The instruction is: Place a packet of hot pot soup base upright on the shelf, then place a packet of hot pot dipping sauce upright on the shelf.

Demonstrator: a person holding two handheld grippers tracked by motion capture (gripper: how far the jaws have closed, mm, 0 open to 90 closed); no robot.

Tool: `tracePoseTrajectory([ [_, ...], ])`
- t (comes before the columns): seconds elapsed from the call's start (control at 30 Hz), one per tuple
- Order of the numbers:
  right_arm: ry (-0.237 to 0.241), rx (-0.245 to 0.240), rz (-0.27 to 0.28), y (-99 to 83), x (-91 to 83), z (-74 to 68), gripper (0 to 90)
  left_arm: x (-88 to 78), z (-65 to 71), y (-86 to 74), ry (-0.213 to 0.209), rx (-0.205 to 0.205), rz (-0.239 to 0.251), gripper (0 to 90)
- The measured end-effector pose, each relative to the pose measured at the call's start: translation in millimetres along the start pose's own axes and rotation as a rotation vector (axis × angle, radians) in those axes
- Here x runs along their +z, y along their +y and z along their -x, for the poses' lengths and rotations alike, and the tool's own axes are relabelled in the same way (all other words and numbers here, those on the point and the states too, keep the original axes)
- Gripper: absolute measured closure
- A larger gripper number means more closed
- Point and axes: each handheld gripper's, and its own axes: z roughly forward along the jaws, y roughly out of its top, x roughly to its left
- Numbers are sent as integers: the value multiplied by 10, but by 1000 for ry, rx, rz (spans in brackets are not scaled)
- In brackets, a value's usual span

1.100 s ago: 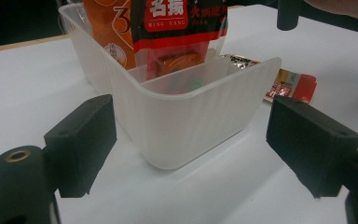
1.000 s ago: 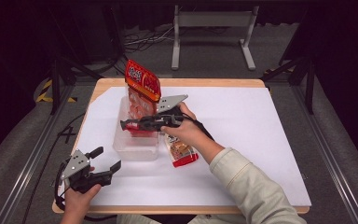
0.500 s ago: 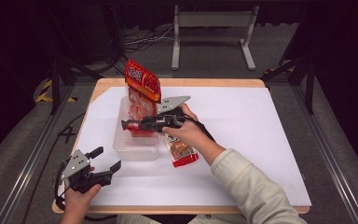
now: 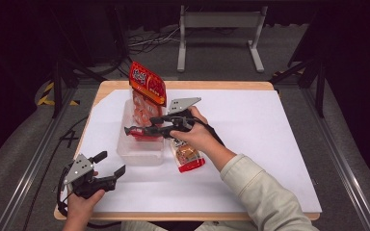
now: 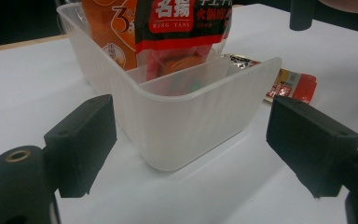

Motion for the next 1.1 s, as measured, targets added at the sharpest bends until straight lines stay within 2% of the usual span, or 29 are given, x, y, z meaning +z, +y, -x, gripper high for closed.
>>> tracePoseTrajectory([
  [0.07,4,10,14,16,-54,-16,564,12,-2,2,-2,1,2,167],
  [0.17,17,54,42,45,-162,-47,509,25,-10,11,-7,0,4,167],
  [0.37,-11,73,80,93,-394,-112,364,43,-5,25,-11,-1,4,167],
  [0.53,-46,84,92,108,-571,-110,332,50,-9,31,-12,-3,7,167],
  [0.7,-56,141,106,100,-731,-43,331,39,-10,29,-8,-7,9,167],
  [0.97,-100,156,102,89,-885,50,319,27,-10,19,-3,-12,10,167],
  [1.1,-137,200,30,28,-888,139,314,17,-10,16,-1,-12,9,167],
])
